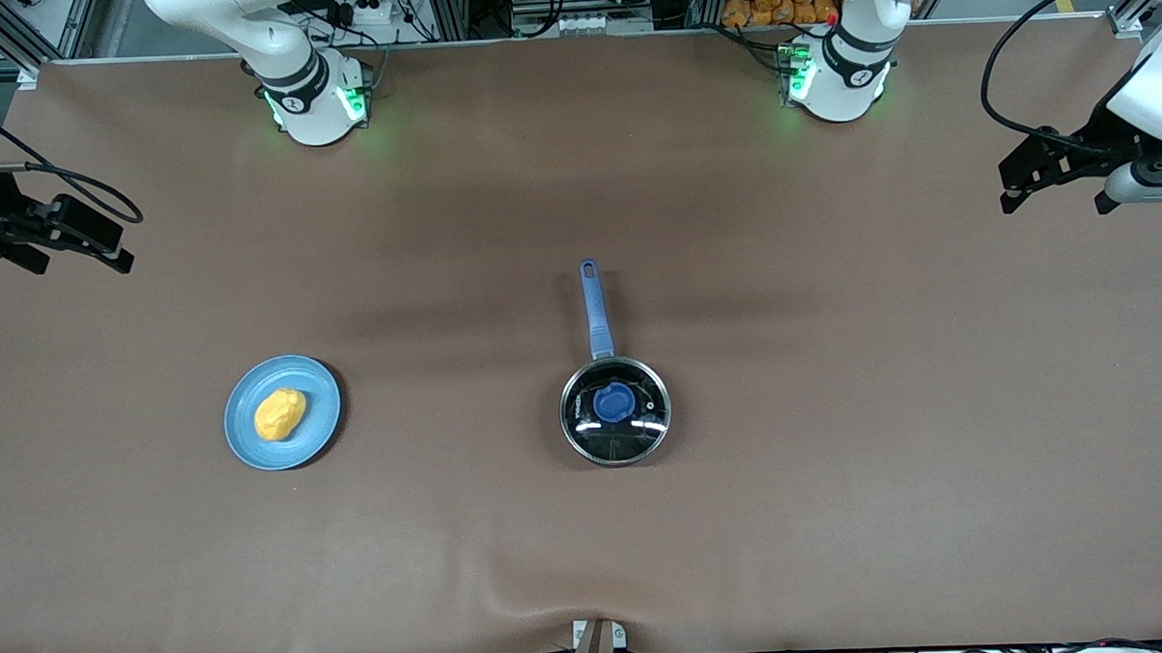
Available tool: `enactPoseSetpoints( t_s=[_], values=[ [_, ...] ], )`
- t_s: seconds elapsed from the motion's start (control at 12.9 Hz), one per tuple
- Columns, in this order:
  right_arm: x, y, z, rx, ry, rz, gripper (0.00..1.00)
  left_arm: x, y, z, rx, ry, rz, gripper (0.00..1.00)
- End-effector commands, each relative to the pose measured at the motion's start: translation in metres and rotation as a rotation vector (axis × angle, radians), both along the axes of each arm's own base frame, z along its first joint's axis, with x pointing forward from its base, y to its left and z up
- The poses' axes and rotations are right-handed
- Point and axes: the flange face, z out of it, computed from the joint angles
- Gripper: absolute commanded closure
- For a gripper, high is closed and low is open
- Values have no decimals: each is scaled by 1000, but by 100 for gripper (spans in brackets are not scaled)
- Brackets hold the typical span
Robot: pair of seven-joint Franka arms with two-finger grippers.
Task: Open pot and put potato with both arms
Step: 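Move the right gripper to the potato while the left gripper reaches the lid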
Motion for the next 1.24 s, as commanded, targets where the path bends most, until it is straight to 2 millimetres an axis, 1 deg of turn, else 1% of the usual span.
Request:
enactPoseSetpoints(
  t_s=[0.0,0.15,0.23,0.31,0.46,0.54,0.7,0.93,1.01,1.08,1.16],
  values=[
    [-10,0,3,-17,-9,-3,0,1,0,5,-5,9,0,0],
    [-10,0,3,-17,-9,-5,0,1,-1,6,-9,6,11,0],
    [-10,0,3,-17,-9,-5,0,2,3,7,-21,1,59,0],
    [-10,0,1,-17,-6,-5,0,2,2,7,-44,2,95,0],
    [-5,1,-5,-21,1,-5,0,2,0,6,-50,3,145,0],
    [0,4,-13,-27,16,-3,0,3,-5,8,-51,-1,147,0],
    [17,12,-44,-41,67,13,0,3,0,15,-54,-17,151,0],
    [55,23,-110,-71,108,15,0,8,1,9,-51,-5,147,0],
    [65,26,-130,-71,113,10,0,8,-2,11,-54,-9,150,0],
    [74,28,-150,-74,125,7,0,12,-5,6,-53,0,144,0],
    [82,25,-168,-82,127,-4,0,11,-11,5,-54,4,138,0]
  ],
)
